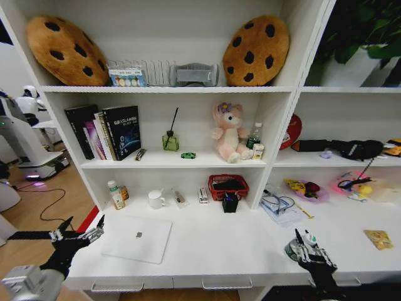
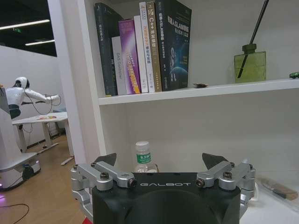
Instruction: Organize the objects on the table.
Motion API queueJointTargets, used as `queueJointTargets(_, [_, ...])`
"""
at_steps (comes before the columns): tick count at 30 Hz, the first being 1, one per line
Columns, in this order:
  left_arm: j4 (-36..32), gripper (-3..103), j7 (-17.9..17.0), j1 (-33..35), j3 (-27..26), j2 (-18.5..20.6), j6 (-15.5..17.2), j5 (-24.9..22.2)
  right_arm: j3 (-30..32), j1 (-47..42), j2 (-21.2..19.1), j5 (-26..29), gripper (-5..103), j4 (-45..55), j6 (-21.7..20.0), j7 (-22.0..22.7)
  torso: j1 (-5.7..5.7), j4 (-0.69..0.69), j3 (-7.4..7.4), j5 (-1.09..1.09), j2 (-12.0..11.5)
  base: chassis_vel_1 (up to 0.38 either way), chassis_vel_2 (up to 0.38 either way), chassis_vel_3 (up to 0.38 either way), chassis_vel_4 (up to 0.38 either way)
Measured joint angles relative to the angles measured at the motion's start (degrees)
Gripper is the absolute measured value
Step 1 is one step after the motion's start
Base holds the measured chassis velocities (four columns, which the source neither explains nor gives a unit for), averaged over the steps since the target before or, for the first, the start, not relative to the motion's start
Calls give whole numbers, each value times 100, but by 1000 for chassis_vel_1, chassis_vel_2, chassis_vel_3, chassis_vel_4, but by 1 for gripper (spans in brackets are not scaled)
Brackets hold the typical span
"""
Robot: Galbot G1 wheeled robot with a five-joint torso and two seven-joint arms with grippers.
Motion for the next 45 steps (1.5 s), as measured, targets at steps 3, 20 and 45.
queueJointTargets(3, [0,100,0,0,0,0,0,0,4,45,-6,12,27,16,7,-1,2,0,1,-1,-1,28,-28,-50,47])
queueJointTargets(20, [0,100,0,0,0,0,0,0,-154,201,-61,60,27,-161,-205,-2,-6,-2,-2,0,2,202,-176,-213,160])
queueJointTargets(45, [0,100,1,0,1,0,0,0,-137,-68,76,194,27,-822,577,-412,-1,-1,-1,0,0,-137,-151,137,156])
